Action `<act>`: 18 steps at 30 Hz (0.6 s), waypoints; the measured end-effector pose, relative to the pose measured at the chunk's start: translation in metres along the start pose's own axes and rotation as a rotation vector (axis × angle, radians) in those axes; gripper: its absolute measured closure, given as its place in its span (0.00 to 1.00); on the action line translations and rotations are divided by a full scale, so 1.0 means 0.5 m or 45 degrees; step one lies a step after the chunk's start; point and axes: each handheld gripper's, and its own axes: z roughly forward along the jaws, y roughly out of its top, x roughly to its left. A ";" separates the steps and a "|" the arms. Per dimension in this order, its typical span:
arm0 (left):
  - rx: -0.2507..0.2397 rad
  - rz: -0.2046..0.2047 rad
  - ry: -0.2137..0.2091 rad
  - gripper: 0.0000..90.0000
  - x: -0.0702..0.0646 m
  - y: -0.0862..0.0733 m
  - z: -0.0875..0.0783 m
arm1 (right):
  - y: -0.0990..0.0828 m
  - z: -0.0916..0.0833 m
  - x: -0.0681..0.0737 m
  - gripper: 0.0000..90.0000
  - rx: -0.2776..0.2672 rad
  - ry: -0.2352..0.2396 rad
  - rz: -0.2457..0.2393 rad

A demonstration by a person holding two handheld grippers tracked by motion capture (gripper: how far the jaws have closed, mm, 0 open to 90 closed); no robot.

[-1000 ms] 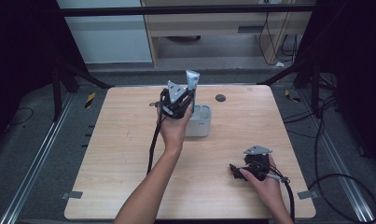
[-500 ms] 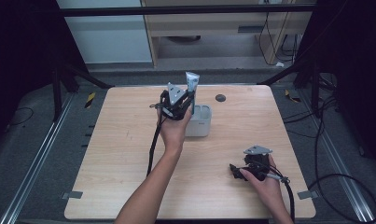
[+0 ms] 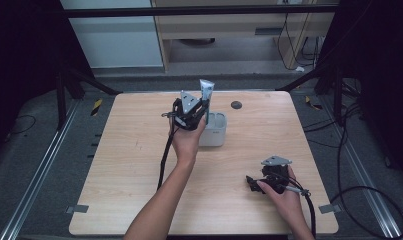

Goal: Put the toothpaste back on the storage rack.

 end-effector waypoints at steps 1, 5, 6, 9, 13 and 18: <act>0.001 0.001 -0.001 0.87 0.000 -0.001 0.001 | 0.000 0.000 0.000 0.01 0.000 0.000 0.000; 0.012 0.001 -0.003 0.87 0.002 -0.007 0.004 | 0.000 0.000 0.000 0.01 0.000 0.000 0.000; 0.015 0.004 -0.002 0.87 0.002 -0.009 0.005 | 0.000 0.000 0.000 0.01 0.000 0.000 0.000; 0.023 -0.001 -0.005 0.87 0.003 -0.013 0.008 | 0.000 0.000 0.000 0.01 0.000 0.000 0.000; 0.032 0.004 -0.009 0.87 0.003 -0.018 0.011 | 0.000 0.000 0.000 0.01 -0.001 0.002 0.002; 0.045 -0.001 -0.015 0.87 0.003 -0.028 0.015 | 0.000 0.000 0.000 0.01 -0.001 0.002 0.004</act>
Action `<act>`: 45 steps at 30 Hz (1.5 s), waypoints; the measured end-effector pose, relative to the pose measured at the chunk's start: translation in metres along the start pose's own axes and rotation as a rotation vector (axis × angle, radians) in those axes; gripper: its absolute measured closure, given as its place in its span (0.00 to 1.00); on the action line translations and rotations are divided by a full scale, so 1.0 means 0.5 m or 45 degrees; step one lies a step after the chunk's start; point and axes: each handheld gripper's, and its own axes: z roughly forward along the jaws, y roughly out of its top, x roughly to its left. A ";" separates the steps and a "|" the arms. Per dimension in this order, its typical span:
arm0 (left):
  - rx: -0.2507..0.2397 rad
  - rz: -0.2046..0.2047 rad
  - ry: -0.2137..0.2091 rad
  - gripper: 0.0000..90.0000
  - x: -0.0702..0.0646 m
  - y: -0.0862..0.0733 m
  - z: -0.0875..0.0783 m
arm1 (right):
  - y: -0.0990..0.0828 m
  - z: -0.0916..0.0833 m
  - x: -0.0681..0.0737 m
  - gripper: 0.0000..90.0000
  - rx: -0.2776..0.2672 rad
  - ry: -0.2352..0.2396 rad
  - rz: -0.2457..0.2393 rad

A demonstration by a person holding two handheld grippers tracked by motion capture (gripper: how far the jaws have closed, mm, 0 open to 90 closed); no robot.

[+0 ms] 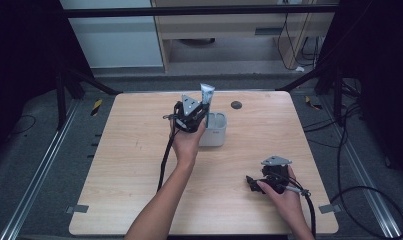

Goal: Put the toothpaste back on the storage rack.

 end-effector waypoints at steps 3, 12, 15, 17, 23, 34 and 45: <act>0.009 0.002 -0.003 0.87 0.000 -0.004 0.002 | 0.000 0.000 0.000 0.01 0.000 0.000 0.001; 0.039 0.007 -0.007 0.87 0.001 -0.015 0.009 | 0.000 0.000 0.000 0.01 0.000 0.000 0.000; 0.048 0.007 -0.010 0.87 0.002 -0.018 0.012 | 0.000 0.000 0.000 0.01 0.001 0.000 0.001; 0.054 0.008 -0.011 0.87 0.002 -0.020 0.014 | 0.000 0.000 0.000 0.01 0.001 -0.001 0.001; 0.073 0.001 -0.015 0.87 0.004 -0.027 0.019 | 0.000 0.000 0.000 0.01 0.001 -0.001 0.001; 0.109 0.001 -0.024 0.87 0.005 -0.034 0.026 | 0.000 0.000 0.000 0.01 0.001 -0.001 0.001; 0.157 -0.005 -0.043 0.87 0.004 -0.041 0.036 | 0.000 0.000 0.000 0.01 0.001 -0.001 0.001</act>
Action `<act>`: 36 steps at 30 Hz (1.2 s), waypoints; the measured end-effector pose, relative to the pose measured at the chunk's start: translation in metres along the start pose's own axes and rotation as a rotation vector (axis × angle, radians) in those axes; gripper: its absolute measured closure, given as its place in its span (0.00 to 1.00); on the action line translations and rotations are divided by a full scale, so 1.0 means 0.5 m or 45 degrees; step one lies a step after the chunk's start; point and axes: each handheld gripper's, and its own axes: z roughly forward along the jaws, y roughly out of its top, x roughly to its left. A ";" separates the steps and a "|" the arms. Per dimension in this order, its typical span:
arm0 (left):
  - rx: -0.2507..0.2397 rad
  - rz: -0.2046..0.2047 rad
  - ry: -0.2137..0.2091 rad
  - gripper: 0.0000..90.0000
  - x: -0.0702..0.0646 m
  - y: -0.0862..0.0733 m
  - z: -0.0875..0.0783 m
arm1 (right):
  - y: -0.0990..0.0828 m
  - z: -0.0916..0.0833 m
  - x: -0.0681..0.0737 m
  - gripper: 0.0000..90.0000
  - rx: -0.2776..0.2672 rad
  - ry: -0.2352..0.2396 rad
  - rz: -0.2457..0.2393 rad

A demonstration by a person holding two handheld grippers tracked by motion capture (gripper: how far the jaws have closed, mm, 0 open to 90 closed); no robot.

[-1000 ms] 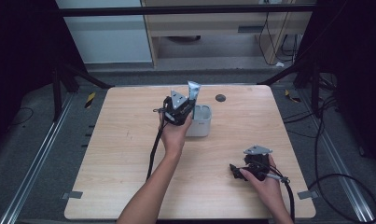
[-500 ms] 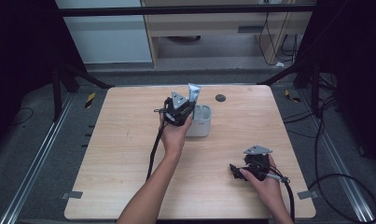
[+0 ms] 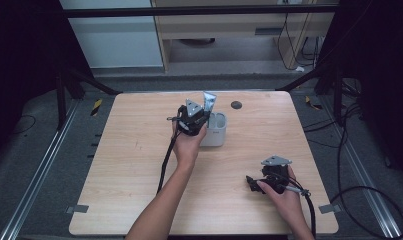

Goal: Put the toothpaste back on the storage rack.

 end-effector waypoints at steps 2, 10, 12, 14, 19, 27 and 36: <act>0.010 -0.002 -0.004 0.87 0.000 -0.001 0.002 | 0.000 0.000 0.000 0.01 0.000 0.000 0.000; 0.033 0.001 -0.009 0.86 0.001 -0.004 0.007 | 0.000 0.000 0.000 0.01 0.000 0.000 0.000; 0.036 0.000 -0.012 0.87 0.000 -0.004 0.008 | 0.000 0.000 0.000 0.01 0.000 0.000 0.000; 0.040 0.001 -0.012 0.86 0.000 -0.004 0.009 | 0.000 0.000 0.000 0.01 0.000 0.001 0.000; 0.051 -0.001 -0.015 0.86 -0.001 -0.004 0.011 | 0.000 0.000 0.000 0.01 0.000 0.001 0.001; 0.081 0.001 -0.020 0.86 -0.001 -0.006 0.016 | 0.000 0.000 0.000 0.01 0.001 0.000 0.000; 0.089 -0.002 -0.022 0.86 -0.003 -0.007 0.019 | 0.000 0.000 0.000 0.01 0.001 0.001 0.001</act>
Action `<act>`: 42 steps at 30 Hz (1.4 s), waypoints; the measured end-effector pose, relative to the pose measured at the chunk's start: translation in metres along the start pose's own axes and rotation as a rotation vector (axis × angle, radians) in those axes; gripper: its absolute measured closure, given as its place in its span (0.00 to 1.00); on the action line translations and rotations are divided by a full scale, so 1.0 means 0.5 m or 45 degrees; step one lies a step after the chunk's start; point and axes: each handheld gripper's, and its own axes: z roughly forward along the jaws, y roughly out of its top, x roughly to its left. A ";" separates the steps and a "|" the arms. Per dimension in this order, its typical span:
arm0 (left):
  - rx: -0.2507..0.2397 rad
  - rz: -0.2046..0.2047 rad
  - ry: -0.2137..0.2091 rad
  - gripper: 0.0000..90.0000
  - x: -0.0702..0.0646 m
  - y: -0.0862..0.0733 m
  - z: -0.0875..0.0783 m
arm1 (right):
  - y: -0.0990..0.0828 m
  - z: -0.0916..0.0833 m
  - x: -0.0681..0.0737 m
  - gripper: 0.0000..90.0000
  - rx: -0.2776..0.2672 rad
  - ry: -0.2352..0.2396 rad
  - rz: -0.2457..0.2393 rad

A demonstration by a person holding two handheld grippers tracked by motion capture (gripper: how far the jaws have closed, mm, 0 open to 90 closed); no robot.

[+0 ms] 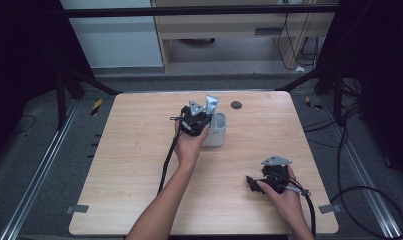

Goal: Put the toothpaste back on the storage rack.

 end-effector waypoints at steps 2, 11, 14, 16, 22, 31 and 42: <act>0.007 -0.003 0.002 0.86 0.000 -0.001 0.000 | 0.000 0.000 0.000 0.01 0.000 0.000 0.000; 0.041 -0.016 -0.004 0.86 0.001 -0.002 0.005 | 0.000 0.000 0.000 0.01 -0.001 -0.002 -0.002; 0.045 -0.018 -0.005 0.86 0.001 -0.002 0.007 | 0.000 0.000 0.000 0.01 0.000 -0.002 -0.002; 0.051 -0.019 -0.005 0.86 0.000 -0.001 0.007 | 0.000 0.000 0.000 0.01 -0.001 -0.001 -0.002; 0.073 -0.024 -0.009 0.86 0.001 0.003 0.007 | 0.000 0.000 0.000 0.01 -0.001 0.002 0.000; 0.089 -0.031 -0.020 0.85 0.005 0.009 0.013 | 0.000 0.000 0.000 0.01 -0.001 0.001 -0.004; 0.101 -0.047 -0.024 0.84 0.005 0.012 0.017 | 0.000 0.000 0.000 0.01 -0.002 0.001 -0.003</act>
